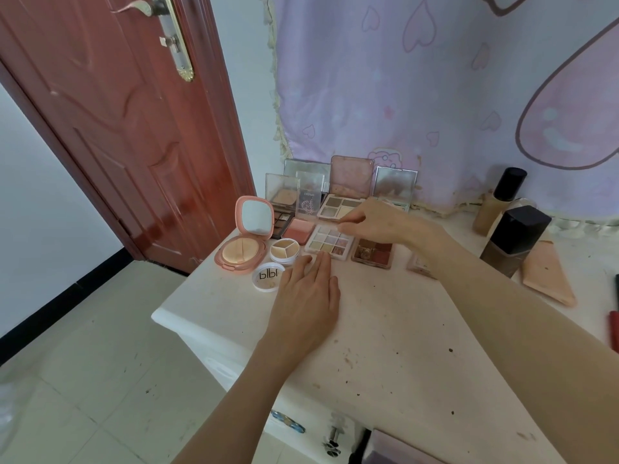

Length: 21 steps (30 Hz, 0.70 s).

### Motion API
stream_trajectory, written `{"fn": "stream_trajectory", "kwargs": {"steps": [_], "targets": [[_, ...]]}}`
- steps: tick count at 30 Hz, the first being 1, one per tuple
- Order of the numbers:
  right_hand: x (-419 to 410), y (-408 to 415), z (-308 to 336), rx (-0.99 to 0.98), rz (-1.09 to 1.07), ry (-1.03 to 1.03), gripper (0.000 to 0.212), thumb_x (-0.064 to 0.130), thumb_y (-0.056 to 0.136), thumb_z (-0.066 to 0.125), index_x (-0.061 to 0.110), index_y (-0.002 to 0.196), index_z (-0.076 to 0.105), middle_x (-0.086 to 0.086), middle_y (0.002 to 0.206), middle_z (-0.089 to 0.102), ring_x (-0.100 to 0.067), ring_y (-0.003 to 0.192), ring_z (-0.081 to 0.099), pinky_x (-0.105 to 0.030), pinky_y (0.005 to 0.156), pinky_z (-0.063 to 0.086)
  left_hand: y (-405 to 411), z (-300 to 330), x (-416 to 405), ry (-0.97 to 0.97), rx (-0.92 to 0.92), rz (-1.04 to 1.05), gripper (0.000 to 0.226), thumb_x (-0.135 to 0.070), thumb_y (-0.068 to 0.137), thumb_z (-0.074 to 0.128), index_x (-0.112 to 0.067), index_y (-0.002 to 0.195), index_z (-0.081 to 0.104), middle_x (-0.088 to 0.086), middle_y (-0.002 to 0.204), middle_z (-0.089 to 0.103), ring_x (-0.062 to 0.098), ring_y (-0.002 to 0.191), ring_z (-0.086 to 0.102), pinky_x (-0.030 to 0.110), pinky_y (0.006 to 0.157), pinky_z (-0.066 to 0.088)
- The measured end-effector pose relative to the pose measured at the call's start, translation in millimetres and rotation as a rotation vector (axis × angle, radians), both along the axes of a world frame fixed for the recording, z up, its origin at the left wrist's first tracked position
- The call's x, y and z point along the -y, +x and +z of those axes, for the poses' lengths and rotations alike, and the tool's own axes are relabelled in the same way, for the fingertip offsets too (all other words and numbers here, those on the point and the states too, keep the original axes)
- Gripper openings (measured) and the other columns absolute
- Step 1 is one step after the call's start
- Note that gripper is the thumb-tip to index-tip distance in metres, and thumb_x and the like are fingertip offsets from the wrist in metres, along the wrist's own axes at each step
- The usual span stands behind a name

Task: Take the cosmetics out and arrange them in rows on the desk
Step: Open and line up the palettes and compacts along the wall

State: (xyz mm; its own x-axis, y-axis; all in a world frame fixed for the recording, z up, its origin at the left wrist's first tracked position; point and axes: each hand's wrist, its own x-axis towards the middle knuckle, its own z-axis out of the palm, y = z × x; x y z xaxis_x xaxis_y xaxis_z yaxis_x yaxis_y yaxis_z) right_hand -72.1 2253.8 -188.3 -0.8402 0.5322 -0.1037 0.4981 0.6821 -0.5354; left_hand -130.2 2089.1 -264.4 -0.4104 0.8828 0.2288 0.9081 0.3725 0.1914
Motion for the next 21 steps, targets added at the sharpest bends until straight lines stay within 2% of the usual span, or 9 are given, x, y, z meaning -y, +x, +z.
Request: {"fn": "stream_trajectory", "kwargs": {"steps": [2,3,4,6,7,11,13,16,21], "targets": [[-8.8,-2.3,-0.8,-0.064,-0.050,-0.050,0.036,0.030,0.090,0.053,-0.004,0.084,0.064,-0.016,0.081,0.067,-0.021,0.069,0.058,-0.036,0.076,0.048,0.5,0.6,0.2,0.013,-0.008,-0.008,0.080,-0.044,0.079,-0.008,-0.012,0.145,0.025,0.001,0.145,0.040,0.020,0.136,0.026,0.033,0.107,0.020],[-12.2,-3.2,-1.1,-0.105,-0.090,-0.070,0.036,0.028,0.091,0.053,-0.002,0.073,0.059,-0.009,0.066,0.060,-0.014,0.059,0.050,-0.029,0.067,0.045,0.8,0.7,0.0,0.021,-0.011,-0.012,0.079,-0.044,0.081,-0.005,-0.011,0.144,0.029,0.002,0.144,0.042,0.021,0.135,0.029,0.034,0.106,0.022],[-14.9,-4.0,-1.6,-0.152,-0.127,-0.081,0.036,0.028,0.091,0.052,0.000,0.069,0.059,-0.003,0.063,0.058,-0.009,0.056,0.049,-0.022,0.063,0.042,0.8,0.7,-0.3,0.032,-0.013,-0.017,0.077,-0.043,0.082,-0.002,-0.009,0.142,0.033,0.003,0.142,0.044,0.022,0.133,0.032,0.034,0.105,0.025],[-20.6,-7.8,-5.3,-0.250,-0.188,-0.103,0.035,0.026,0.092,0.052,-0.002,0.079,0.068,-0.001,0.078,0.069,-0.001,0.063,0.057,-0.015,0.065,0.044,0.5,0.9,-1.1,0.049,-0.003,-0.016,0.071,-0.041,0.085,0.006,-0.007,0.138,0.040,0.005,0.137,0.050,0.024,0.129,0.040,0.036,0.102,0.031],[-22.4,-9.8,-7.0,-0.293,-0.210,-0.119,0.033,0.025,0.092,0.051,-0.002,0.084,0.069,-0.003,0.084,0.071,0.000,0.065,0.060,-0.015,0.066,0.046,0.2,1.5,-1.5,0.057,-0.002,-0.013,0.067,-0.039,0.087,0.011,-0.006,0.134,0.045,0.006,0.133,0.054,0.024,0.125,0.045,0.037,0.100,0.035],[-24.8,-16.8,-11.6,-0.394,-0.280,-0.128,0.019,0.021,0.095,0.047,0.011,0.089,0.062,-0.006,0.083,0.070,-0.014,0.065,0.062,-0.022,0.061,0.049,0.6,1.9,0.0,0.127,-0.099,0.013,0.046,-0.030,0.086,0.033,-0.008,0.111,0.065,0.001,0.110,0.068,0.020,0.099,0.063,0.031,0.080,0.051],[-26.1,-19.3,-12.6,-0.404,-0.303,-0.102,0.018,0.016,0.095,0.043,0.010,0.094,0.060,-0.005,0.082,0.068,-0.011,0.062,0.060,-0.017,0.053,0.045,0.7,1.9,-0.3,0.135,-0.110,0.016,0.044,-0.030,0.086,0.034,-0.010,0.110,0.066,0.000,0.109,0.068,0.018,0.099,0.064,0.030,0.078,0.051],[-26.9,-22.2,-15.4,-0.382,-0.346,-0.085,0.024,0.008,0.093,0.039,-0.001,0.096,0.061,-0.009,0.086,0.069,-0.006,0.060,0.059,-0.010,0.045,0.042,-0.1,0.9,-1.0,0.130,-0.115,0.009,0.044,-0.030,0.088,0.033,-0.010,0.112,0.064,0.001,0.111,0.067,0.019,0.101,0.062,0.031,0.080,0.050],[-27.5,-21.6,-17.2,-0.379,-0.377,-0.028,0.028,0.004,0.090,0.038,-0.013,0.089,0.061,-0.023,0.089,0.069,-0.008,0.057,0.055,-0.007,0.045,0.037,-1.5,-1.3,-0.5,0.120,-0.107,0.006,0.044,-0.031,0.090,0.029,-0.012,0.113,0.060,0.002,0.113,0.062,0.021,0.102,0.057,0.033,0.082,0.046]]}}
